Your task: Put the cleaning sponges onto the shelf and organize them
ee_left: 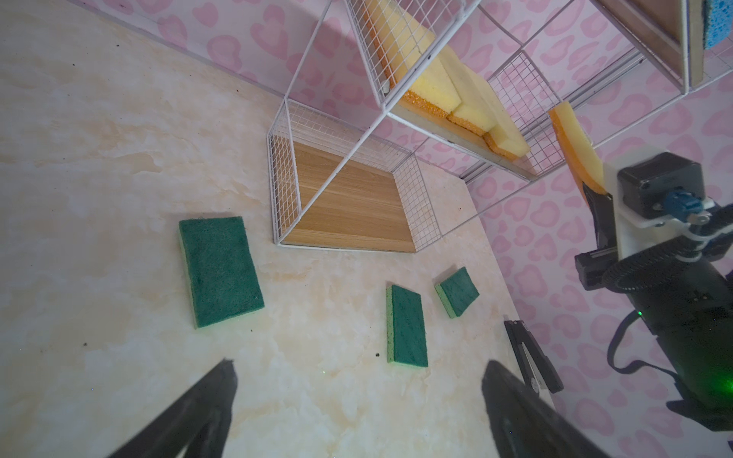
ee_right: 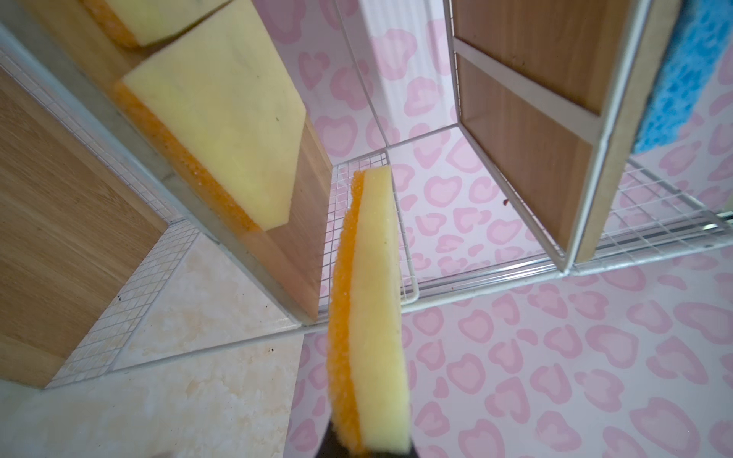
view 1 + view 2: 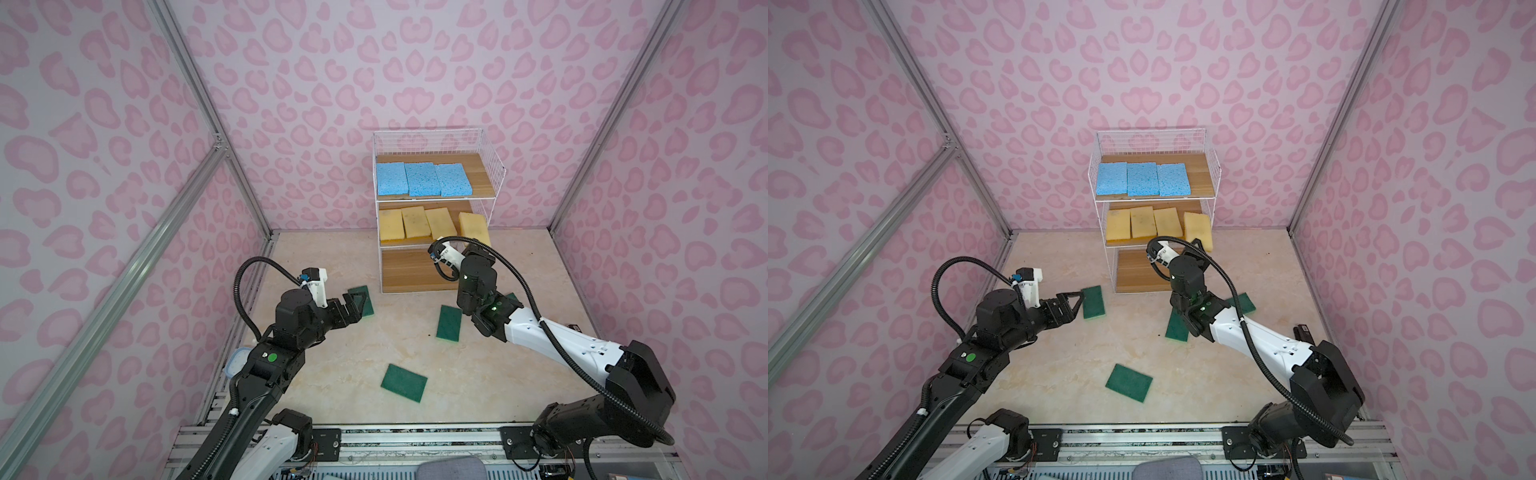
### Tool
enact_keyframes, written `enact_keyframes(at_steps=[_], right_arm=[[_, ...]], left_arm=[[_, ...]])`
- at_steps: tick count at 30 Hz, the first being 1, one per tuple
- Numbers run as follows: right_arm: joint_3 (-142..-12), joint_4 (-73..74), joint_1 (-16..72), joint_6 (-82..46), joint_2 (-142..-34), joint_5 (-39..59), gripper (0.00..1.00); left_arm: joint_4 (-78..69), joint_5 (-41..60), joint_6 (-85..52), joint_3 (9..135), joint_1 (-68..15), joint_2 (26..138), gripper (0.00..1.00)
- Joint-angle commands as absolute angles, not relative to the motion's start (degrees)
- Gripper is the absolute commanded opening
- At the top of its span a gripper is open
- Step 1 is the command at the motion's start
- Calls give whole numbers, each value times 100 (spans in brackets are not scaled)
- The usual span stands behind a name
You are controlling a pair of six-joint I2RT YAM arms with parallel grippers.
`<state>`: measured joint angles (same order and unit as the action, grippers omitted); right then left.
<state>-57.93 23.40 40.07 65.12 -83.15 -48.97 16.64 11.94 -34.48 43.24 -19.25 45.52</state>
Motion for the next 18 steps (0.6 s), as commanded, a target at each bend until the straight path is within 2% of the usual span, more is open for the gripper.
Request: enact_keyframes(at_steps=[1, 18], right_arm=[[-5708, 2405, 3922, 6574, -8380, -4983, 3], [-5987, 2480, 3797, 6384, -8810, -4668, 10]], left_arm=[[1596, 1143, -3375, 4455, -1934, 4576, 98], [1663, 1178, -3309, 4632, -1943, 4737, 98]])
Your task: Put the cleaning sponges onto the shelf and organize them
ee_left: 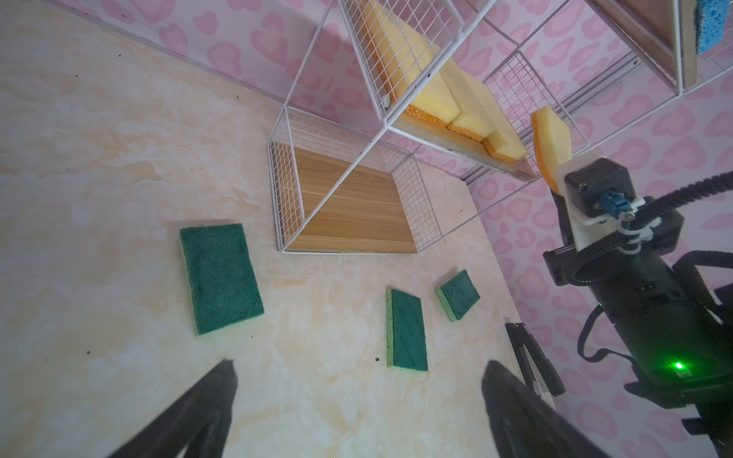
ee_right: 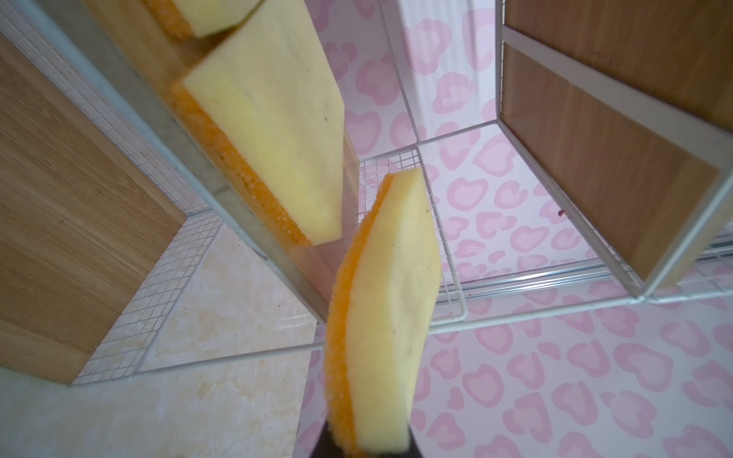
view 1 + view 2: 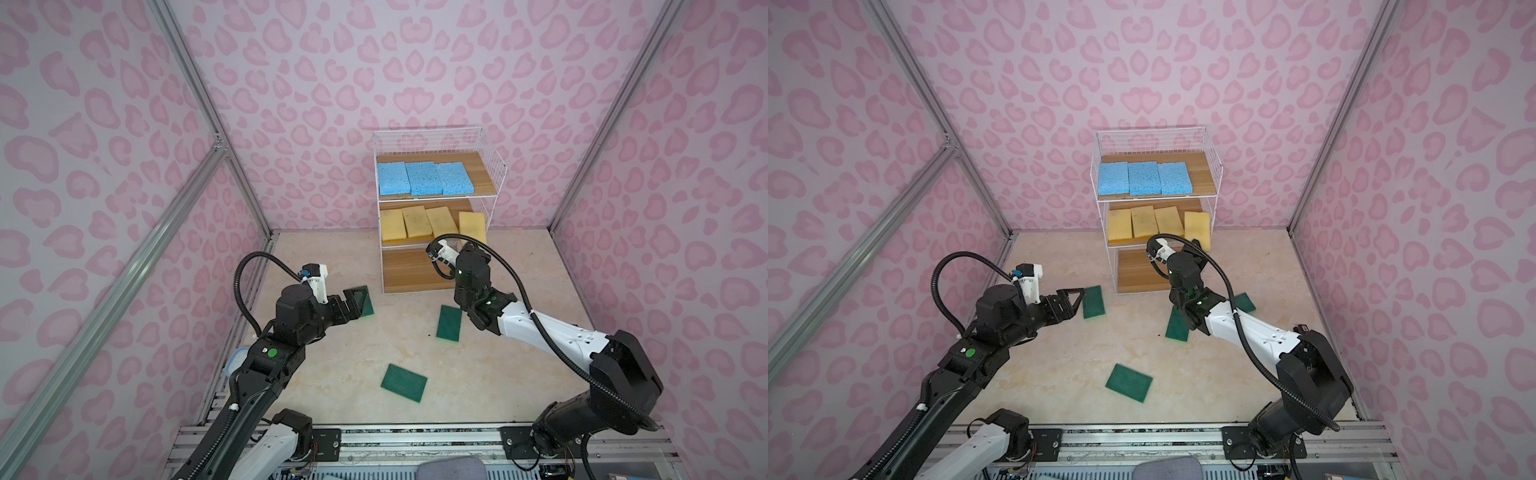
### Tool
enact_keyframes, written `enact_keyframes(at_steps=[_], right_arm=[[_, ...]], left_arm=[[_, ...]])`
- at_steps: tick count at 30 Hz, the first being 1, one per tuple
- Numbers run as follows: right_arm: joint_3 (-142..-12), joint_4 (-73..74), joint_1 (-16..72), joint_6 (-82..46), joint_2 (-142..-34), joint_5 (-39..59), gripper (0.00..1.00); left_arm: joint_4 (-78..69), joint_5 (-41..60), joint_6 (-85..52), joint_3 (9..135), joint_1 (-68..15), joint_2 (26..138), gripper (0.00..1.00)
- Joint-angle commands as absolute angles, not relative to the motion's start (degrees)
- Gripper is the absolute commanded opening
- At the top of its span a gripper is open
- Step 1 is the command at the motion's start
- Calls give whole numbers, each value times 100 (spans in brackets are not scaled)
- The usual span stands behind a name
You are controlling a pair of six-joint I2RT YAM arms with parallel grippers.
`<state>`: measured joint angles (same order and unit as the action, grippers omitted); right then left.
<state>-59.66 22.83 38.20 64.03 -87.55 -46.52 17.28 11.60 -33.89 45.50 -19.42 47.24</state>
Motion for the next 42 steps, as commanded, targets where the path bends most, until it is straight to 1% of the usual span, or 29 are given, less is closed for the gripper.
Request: enact_keyframes(at_steps=[1, 8, 17, 23, 33, 37, 42], right_arm=[[-5994, 2487, 3790, 6384, -8807, -4639, 11], [-5574, 2626, 3764, 6222, -8316, -4228, 11], [-5308, 2096, 3701, 5683, -7706, -3863, 11], [-5539, 1355, 3574, 4774, -7403, -3303, 11], [-5851, 1346, 3474, 4548, -7673, -3182, 11], [-5990, 1516, 3441, 4641, -7888, -3272, 11], [-6111, 1462, 3376, 4592, -8038, -3133, 11]], left_arm=[[1668, 1179, -3309, 4632, -1947, 4745, 98], [1673, 1180, -3331, 4639, -1947, 4727, 98], [1578, 1171, -3374, 4526, -1951, 4683, 98], [1591, 1173, -3349, 4536, -1960, 4676, 98], [1607, 1134, -3349, 4543, -1973, 4632, 98], [1622, 1139, -3344, 4560, -1977, 4632, 98], [1612, 1116, -3331, 4570, -1973, 4658, 98]])
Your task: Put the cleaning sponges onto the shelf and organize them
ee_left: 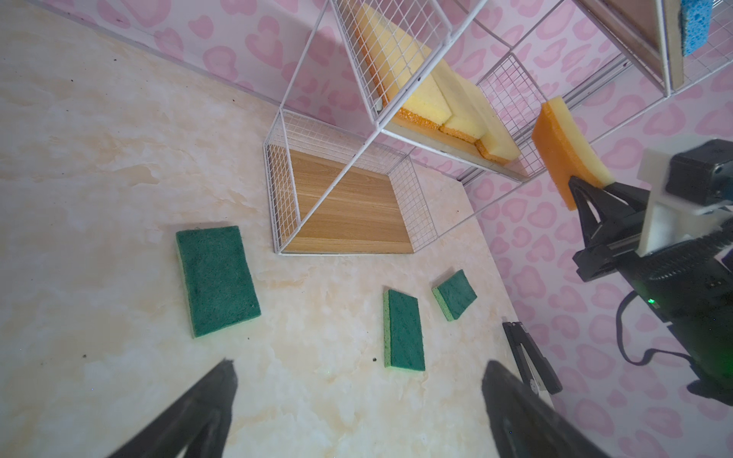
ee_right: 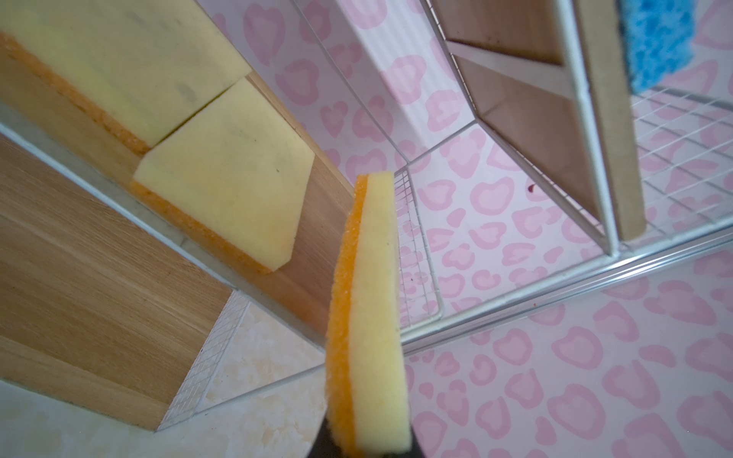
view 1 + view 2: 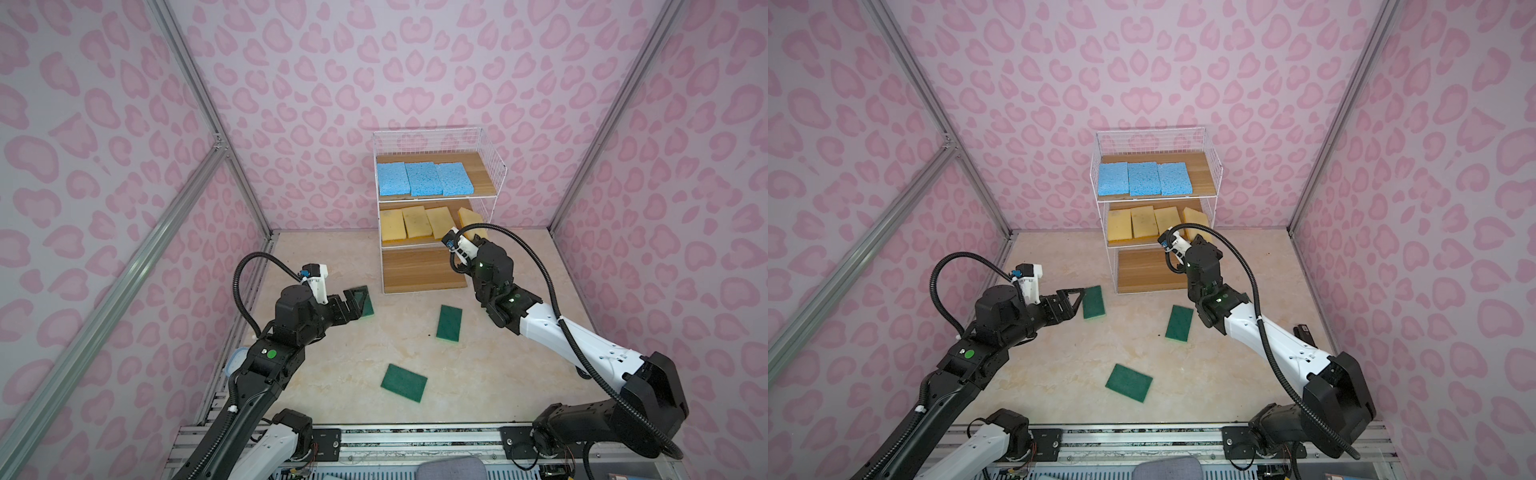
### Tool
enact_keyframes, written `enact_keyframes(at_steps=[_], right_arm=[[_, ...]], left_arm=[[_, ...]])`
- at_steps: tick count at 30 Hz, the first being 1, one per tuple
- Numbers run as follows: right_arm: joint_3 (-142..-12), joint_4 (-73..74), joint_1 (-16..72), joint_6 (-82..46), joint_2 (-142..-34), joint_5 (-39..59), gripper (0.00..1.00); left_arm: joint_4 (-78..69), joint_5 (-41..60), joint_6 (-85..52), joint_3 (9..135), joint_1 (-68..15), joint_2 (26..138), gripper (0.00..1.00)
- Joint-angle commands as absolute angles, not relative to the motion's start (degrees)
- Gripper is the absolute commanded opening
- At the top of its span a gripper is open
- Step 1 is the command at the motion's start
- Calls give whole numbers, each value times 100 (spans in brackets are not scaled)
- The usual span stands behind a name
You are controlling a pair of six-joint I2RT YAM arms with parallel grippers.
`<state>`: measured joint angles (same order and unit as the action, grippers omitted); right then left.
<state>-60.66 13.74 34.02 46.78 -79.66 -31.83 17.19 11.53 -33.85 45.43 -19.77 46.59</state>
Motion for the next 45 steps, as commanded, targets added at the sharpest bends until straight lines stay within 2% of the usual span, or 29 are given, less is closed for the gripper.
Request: enact_keyframes(at_steps=[1, 5, 7, 12, 19, 21, 25, 30, 45], right_arm=[[-6131, 1457, 3350, 4579, -8066, -3117, 13], [-6143, 1380, 3268, 4436, -8043, -2968, 35], [-6102, 1380, 3220, 4412, -8016, -2945, 41], [-5993, 1349, 3156, 4375, -7919, -2862, 44], [-5849, 1199, 3161, 4263, -7711, -2527, 54], [-5807, 1232, 3143, 4255, -7680, -2495, 48], [-5813, 1204, 3127, 4201, -7681, -2389, 23], [-5823, 1272, 3127, 4170, -7744, -2389, 12], [-6232, 1794, 3124, 4665, -8316, -2704, 8]], left_arm=[[1610, 1116, -3331, 4568, -1974, 4658, 98], [1616, 1116, -3331, 4563, -1971, 4676, 98], [1614, 1118, -3328, 4564, -1969, 4684, 98], [1608, 1134, -3331, 4563, -1969, 4693, 98], [1596, 1147, -3346, 4569, -1970, 4711, 98], [1595, 1151, -3346, 4567, -1973, 4719, 98], [1592, 1153, -3344, 4587, -1975, 4742, 98], [1586, 1152, -3349, 4598, -1970, 4754, 98], [1615, 1151, -3344, 4641, -1977, 4808, 98]])
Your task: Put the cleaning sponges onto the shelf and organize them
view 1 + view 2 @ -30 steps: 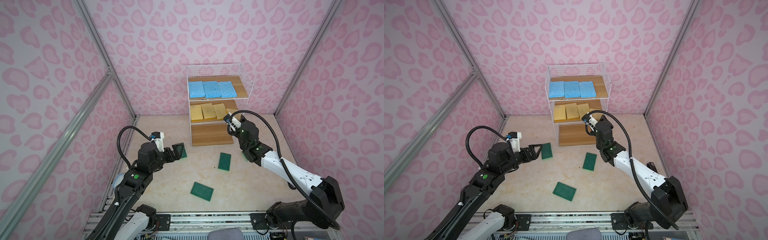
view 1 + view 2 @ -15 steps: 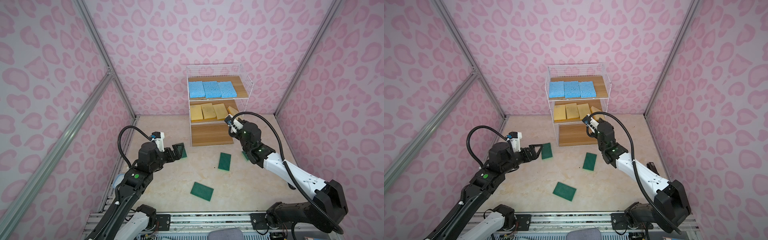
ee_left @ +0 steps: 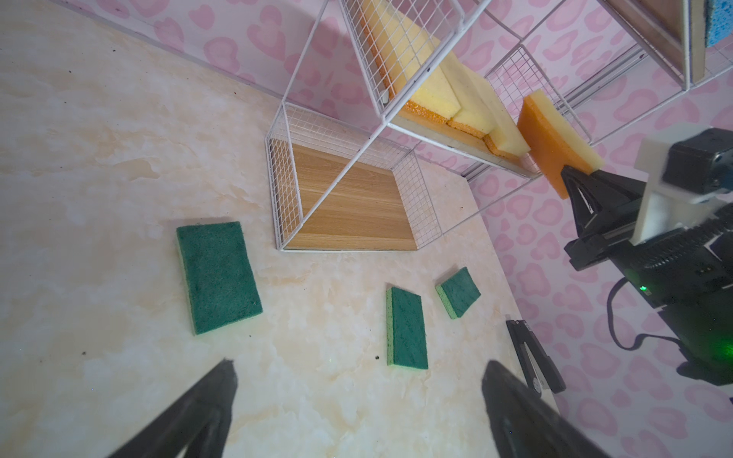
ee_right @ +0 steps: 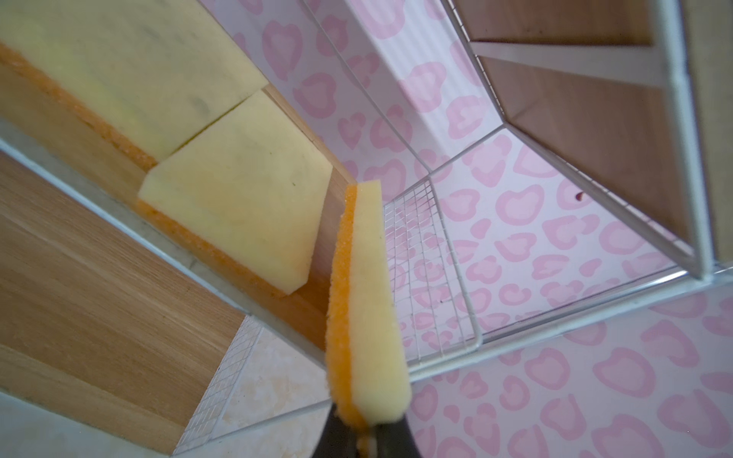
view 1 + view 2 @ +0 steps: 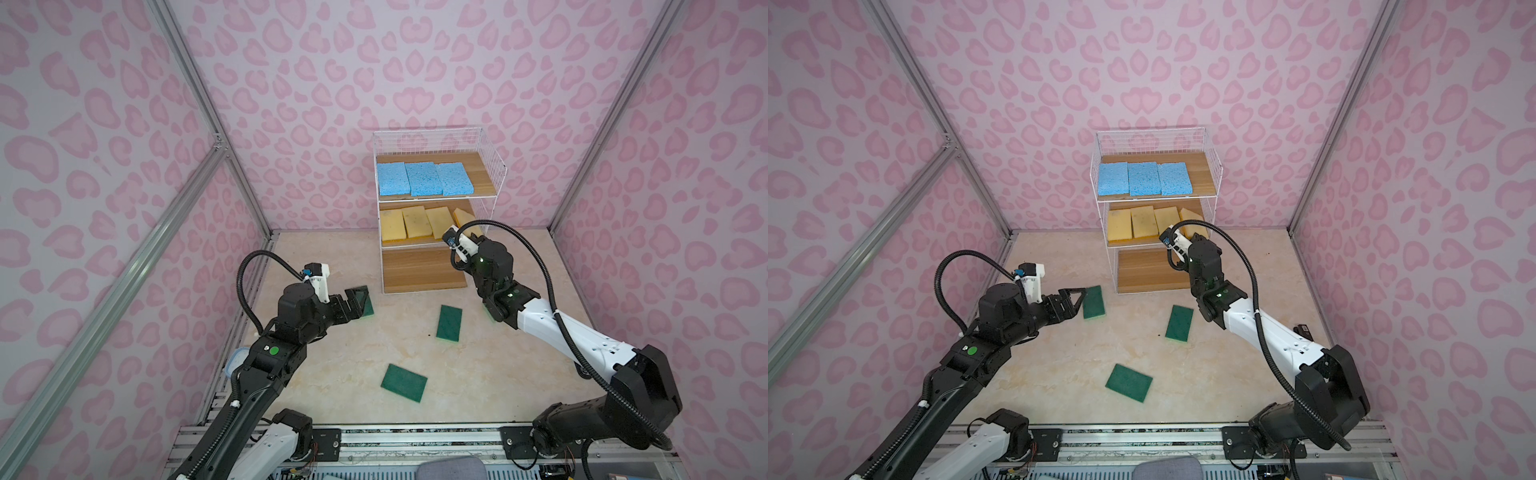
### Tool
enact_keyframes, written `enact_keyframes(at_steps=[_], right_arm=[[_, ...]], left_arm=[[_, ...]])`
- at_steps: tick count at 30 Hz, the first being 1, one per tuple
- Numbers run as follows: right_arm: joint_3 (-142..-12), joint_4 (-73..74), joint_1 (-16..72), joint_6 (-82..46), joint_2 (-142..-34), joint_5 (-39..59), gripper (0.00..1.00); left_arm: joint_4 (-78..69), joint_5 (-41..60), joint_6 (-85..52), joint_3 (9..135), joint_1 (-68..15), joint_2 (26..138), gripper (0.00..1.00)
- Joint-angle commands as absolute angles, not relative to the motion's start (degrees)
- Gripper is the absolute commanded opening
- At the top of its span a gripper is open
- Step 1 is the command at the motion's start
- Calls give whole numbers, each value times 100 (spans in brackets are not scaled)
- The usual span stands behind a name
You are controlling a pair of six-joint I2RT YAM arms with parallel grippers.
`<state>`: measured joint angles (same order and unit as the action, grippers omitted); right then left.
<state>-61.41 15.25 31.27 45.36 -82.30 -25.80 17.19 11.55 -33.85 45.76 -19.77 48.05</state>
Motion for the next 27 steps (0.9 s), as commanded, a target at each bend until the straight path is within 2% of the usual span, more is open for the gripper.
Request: enact_keyframes(at_steps=[1, 10, 12, 14, 17, 20, 27], right_arm=[[-6273, 1785, 3112, 4680, -8357, -2691, 8], [-6556, 1761, 2901, 4736, -8695, -2688, 11], [-6585, 1744, 2896, 4746, -8739, -2682, 20], [-6592, 1679, 2891, 4673, -8724, -2634, 33], [-6550, 1600, 2891, 4514, -8650, -2483, 45], [-6528, 1613, 2870, 4443, -8636, -2459, 51], [-6519, 1564, 2855, 4159, -8645, -2288, 54]], left_arm=[[1616, 1146, -3342, 4642, -1973, 4805, 98], [1638, 1128, -3349, 4641, -1973, 4787, 98], [1637, 1130, -3357, 4633, -1973, 4789, 98], [1626, 1127, -3366, 4632, -1971, 4773, 98], [1627, 1116, -3366, 4640, -1969, 4770, 98], [1623, 1128, -3374, 4638, -1972, 4764, 98], [1642, 1131, -3393, 4636, -1974, 4738, 98]])
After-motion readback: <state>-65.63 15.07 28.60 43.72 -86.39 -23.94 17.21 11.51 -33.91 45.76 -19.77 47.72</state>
